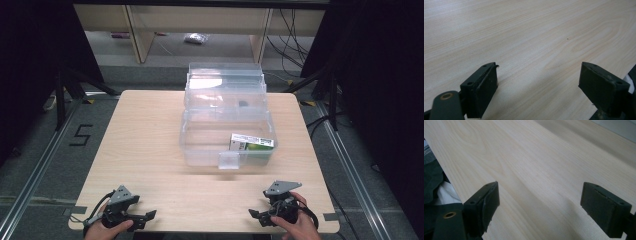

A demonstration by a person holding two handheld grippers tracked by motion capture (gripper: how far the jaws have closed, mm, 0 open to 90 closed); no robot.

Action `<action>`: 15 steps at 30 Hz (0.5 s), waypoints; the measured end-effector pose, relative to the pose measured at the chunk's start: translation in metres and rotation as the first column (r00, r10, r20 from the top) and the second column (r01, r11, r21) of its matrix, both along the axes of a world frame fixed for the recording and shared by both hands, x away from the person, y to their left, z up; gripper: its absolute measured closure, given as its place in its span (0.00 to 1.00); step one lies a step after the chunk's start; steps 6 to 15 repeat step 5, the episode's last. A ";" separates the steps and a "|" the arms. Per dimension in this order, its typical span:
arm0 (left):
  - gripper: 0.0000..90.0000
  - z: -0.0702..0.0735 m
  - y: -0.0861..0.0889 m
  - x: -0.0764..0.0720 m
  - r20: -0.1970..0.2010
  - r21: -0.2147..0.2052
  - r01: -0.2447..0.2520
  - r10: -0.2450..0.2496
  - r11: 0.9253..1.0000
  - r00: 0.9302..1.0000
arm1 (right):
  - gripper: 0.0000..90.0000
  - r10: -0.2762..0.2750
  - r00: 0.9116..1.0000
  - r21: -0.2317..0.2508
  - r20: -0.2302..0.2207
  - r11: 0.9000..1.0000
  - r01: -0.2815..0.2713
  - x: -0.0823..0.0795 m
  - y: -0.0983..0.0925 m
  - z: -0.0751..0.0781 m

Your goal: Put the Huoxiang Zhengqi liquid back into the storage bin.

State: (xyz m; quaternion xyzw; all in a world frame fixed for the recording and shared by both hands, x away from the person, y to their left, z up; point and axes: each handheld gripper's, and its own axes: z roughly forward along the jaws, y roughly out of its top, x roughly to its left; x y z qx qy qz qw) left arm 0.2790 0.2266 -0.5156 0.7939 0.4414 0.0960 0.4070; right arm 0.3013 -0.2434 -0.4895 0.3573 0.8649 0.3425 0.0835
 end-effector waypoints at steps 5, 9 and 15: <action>0.16 0.000 0.000 0.000 -0.002 0.001 0.000 0.000 1.000 1.000 | 0.19 0.004 1.000 -0.012 -0.005 1.000 -0.004 0.001 -0.001 0.001; 0.16 0.000 0.000 0.000 -0.002 0.001 0.000 0.000 1.000 1.000 | 0.19 0.004 1.000 -0.012 -0.005 1.000 -0.004 0.001 -0.001 0.001; 0.16 0.000 0.000 0.000 -0.002 0.001 0.000 0.000 1.000 1.000 | 0.19 0.004 1.000 -0.012 -0.005 1.000 -0.004 0.001 -0.001 0.001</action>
